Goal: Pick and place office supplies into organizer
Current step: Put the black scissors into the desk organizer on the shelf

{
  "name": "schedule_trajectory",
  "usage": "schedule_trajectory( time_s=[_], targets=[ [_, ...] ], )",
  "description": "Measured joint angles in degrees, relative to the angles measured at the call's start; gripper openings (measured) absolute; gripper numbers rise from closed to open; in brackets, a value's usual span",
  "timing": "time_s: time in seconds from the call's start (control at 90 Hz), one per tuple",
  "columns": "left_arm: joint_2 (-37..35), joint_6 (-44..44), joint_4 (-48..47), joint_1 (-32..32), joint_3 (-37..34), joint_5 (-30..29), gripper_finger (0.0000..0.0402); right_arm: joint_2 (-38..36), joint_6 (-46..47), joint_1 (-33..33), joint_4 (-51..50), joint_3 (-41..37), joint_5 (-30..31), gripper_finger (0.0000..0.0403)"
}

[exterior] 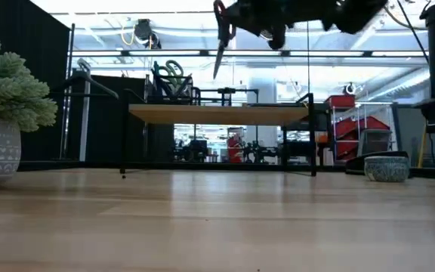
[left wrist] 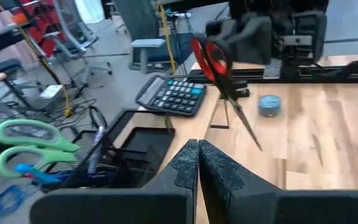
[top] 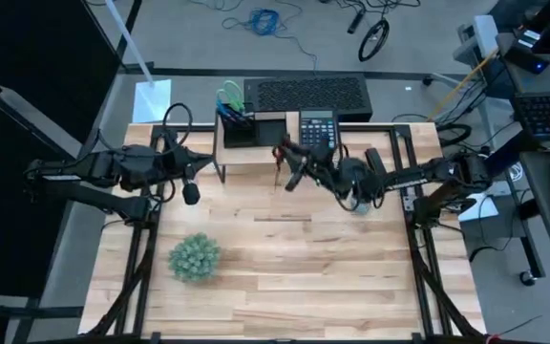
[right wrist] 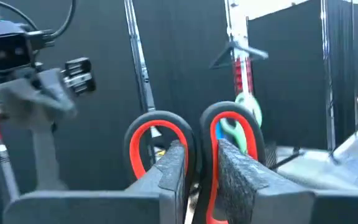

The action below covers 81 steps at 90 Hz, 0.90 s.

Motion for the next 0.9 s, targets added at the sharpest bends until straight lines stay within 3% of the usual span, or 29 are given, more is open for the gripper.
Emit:
schedule_trajectory(
  time_s=[0.222, 0.389, 0.667, 0.9],
  targets=[
    [0.0, -0.2, 0.0, 0.0, 0.0, -2.6, 0.0, 4.6, -6.3, -5.9, -13.0, 15.9, -5.8, 0.0051],
    [0.0, -0.2, 0.0, 0.3, 0.0, -3.2, 0.0, 11.2, -11.0, -9.3, -16.3, 29.0, -8.8, 0.0052],
    [0.0, -0.6, 0.0, 0.4, 0.0, -3.2, 0.0, 24.1, -13.1, -13.3, -17.1, 47.1, -8.8, 0.0052],
    [0.0, -0.6, 0.0, 0.5, 0.0, -3.2, 0.0, 32.6, -14.8, -15.9, -19.6, 57.4, -7.0, 0.0052]
  ],
)
